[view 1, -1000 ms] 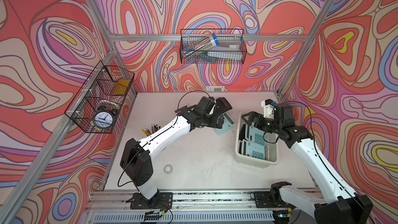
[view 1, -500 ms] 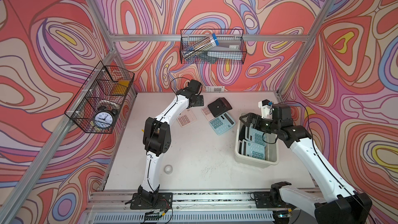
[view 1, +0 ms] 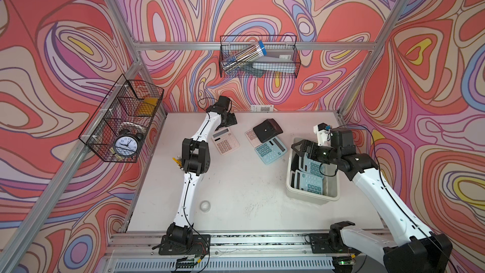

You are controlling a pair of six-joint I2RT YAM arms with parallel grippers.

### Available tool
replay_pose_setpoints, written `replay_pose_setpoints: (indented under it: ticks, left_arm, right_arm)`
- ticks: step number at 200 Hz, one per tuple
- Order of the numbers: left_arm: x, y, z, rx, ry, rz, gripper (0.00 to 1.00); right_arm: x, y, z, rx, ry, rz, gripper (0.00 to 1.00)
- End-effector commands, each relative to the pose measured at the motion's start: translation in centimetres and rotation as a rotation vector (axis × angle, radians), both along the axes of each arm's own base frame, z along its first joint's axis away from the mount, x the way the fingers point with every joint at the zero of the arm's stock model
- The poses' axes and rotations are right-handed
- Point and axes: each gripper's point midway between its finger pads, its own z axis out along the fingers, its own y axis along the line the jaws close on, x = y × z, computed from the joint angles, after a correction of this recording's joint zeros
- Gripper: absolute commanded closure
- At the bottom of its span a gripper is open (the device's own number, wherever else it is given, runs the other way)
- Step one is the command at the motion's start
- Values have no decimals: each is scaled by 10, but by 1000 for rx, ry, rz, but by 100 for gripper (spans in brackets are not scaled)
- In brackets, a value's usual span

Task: Put the calculator in the storage box
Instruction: Move the calculator to the center of the board.

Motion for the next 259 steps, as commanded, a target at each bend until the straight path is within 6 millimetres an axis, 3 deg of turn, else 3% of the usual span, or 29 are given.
replay_pose_setpoints:
  ticks: [1,69,98,190,225,259]
  left_arm:
    - [-11,-28,-4,-96,54,-61,8]
    - [-57,-79,-10,-162,107,-223,12]
    - [-87,-97,-19,-186,141,-276,14]
    - [-191,-163,-17,-243,162,-460,15]
    - [-226,-183,13,-293,118,-526,15]
    - [-234,-168,62,-272,-4,-505,12]
  right_arm:
    - [-3,-1,-9,-27,16,8,2]
    - [-4,2,-12,-6,19,18,2]
    - [-8,2,-13,-7,20,18,2]
    - [-17,5,-12,29,18,32,2]
    - [-18,7,-8,43,15,41,2]
    - [-17,18,2,66,-8,78,2]
